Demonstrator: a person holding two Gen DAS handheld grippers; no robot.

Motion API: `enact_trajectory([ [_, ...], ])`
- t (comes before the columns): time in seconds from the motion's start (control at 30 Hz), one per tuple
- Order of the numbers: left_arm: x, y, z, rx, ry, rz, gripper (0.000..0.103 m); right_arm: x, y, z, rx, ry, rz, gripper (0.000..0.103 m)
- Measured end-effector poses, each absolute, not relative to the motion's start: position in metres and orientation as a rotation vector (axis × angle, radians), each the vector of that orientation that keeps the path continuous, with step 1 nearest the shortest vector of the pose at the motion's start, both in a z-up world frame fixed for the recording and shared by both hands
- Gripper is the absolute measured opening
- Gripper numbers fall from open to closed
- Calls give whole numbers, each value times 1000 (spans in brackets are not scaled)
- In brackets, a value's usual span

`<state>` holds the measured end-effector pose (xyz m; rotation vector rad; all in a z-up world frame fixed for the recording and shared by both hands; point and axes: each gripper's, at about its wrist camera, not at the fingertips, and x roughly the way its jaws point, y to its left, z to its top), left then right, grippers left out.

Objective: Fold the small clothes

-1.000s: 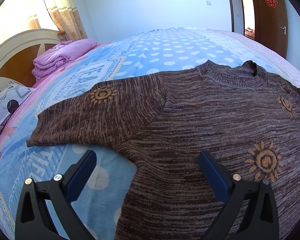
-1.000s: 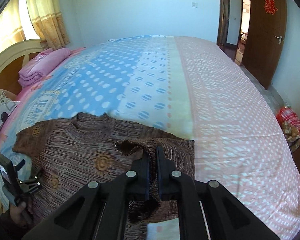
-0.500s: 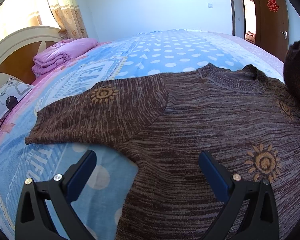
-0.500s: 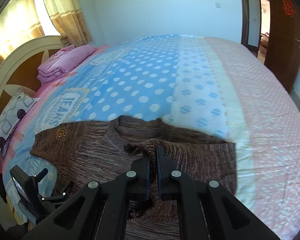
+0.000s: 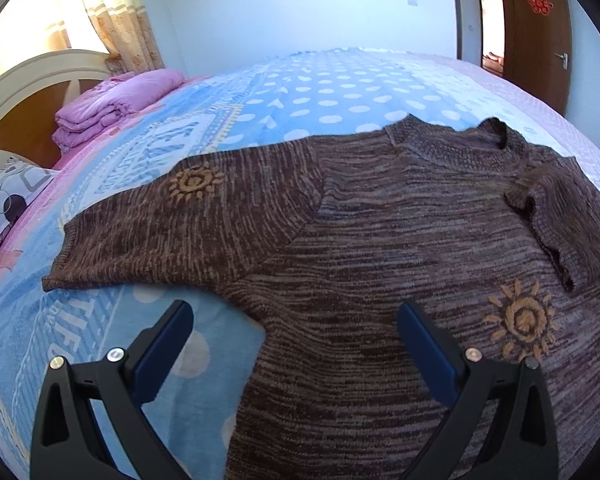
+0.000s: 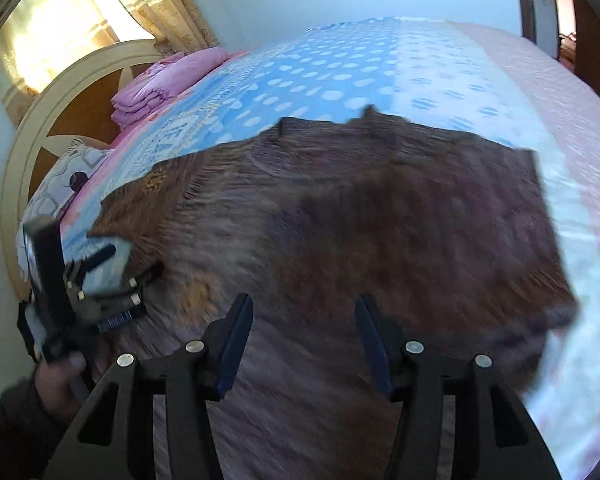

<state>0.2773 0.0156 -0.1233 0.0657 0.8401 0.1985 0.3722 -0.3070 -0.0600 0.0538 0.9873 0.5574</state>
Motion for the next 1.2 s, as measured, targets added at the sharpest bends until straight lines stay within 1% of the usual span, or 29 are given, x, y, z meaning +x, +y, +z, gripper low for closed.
enact_trajectory([
  [0.13, 270, 2, -94, 53, 815, 112, 103, 341, -370, -58, 22, 922, 439, 66],
  [0.2, 271, -14, -76, 49, 800, 41, 103, 335, -389, -61, -7, 909, 385, 66],
  [0.3, 289, -40, -60, 41, 823, -64, 103, 328, -415, -73, 36, 898, 341, 66],
  [0.37, 306, -55, -58, 10, 845, -112, 100, 324, -428, -83, 91, 892, 326, 66],
  [0.43, 327, -68, -64, -5, 876, -124, 86, 317, -435, -93, 130, 846, 332, 66],
  [0.47, 338, -72, -68, -14, 890, -126, 82, 314, -438, -94, 135, 814, 340, 66],
  [0.5, 347, -75, -73, -18, 899, -125, 75, 312, -438, -96, 138, 798, 340, 66],
  [0.53, 357, -77, -80, -23, 918, -115, 65, 310, -437, -94, 140, 797, 326, 66],
  [0.57, 364, -78, -86, -34, 940, -107, 61, 310, -439, -93, 137, 798, 319, 68],
  [0.6, 373, -80, -94, -50, 969, -105, 53, 309, -434, -93, 127, 798, 326, 76],
  [0.63, 377, -82, -99, -58, 985, -107, 48, 309, -430, -95, 110, 800, 338, 80],
  [0.67, 381, -86, -104, -63, 1000, -111, 39, 308, -426, -96, 80, 805, 332, 80],
  [0.7, 383, -89, -105, -67, 1007, -117, 37, 308, -422, -96, 57, 805, 323, 81],
  [0.77, 382, -98, -107, -73, 1001, -134, 37, 308, -415, -97, 19, 808, 319, 84],
  [0.87, 375, -120, -114, -2, 991, -163, 38, 310, -412, -99, -5, 812, 315, 86],
  [0.9, 371, -124, -114, 28, 959, -155, 36, 310, -412, -100, -6, 813, 315, 86],
  [0.93, 370, -124, -114, 24, 945, -169, 19, 310, -411, -100, -6, 813, 315, 86],
  [0.97, 369, -123, -113, 9, 946, -191, 8, 310, -411, -101, -6, 812, 315, 87],
  [1.03, 368, -120, -108, 1, 943, -210, 5, 311, -411, -101, -6, 811, 314, 87],
  [1.2, 364, -112, -73, 58, 828, -238, 4, 310, -406, -103, -40, 814, 311, 90],
])
